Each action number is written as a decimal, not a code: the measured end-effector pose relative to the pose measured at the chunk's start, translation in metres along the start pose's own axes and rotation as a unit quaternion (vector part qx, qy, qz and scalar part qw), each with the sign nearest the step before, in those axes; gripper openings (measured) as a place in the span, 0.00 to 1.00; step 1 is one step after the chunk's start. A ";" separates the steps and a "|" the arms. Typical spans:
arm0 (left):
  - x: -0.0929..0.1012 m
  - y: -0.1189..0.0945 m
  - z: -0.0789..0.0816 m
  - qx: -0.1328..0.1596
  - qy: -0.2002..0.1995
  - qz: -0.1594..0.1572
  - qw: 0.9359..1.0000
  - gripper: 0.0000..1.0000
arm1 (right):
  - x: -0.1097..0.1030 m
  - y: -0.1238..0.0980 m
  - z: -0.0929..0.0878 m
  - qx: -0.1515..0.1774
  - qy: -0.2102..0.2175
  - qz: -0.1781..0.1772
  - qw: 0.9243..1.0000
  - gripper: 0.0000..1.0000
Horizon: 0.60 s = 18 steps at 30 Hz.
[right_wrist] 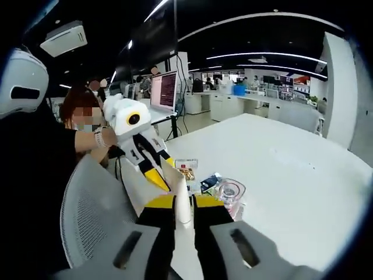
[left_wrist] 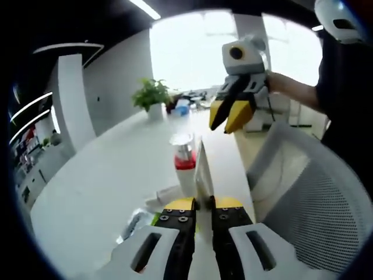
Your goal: Arrange the skincare products in the storage area until every visible bottle or jar stands upright without overlapping.
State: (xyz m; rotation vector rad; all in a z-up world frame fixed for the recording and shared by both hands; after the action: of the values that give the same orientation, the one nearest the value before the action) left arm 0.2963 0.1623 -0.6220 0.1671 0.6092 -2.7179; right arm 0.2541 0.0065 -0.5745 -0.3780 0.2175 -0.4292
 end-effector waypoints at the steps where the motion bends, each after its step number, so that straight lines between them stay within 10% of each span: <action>1: -0.001 0.001 0.000 0.001 0.000 0.000 1.000 0.04 | 0.000 -0.003 -0.003 -0.001 0.003 -0.010 1.000 0.12; 18: -0.009 0.011 0.002 0.016 0.017 0.006 1.000 0.04 | -0.001 -0.018 -0.023 -0.005 0.043 -0.052 0.998 0.17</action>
State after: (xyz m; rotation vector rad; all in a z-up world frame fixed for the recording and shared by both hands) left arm 0.3088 0.1546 -0.6230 0.2260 0.5718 -2.7205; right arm 0.2405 -0.0154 -0.5881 -0.3828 0.2847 -0.5478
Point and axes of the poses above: the point that each gripper's makers call its tool centre point, and the gripper's own axes: y roughly forward along the fingers, x roughly to its right, z roughly out of its top, the point moved 6 cm from there along -y, roughly backward along the fingers, and after that the axes turned 13 degrees about z, right-handed, at the moved point
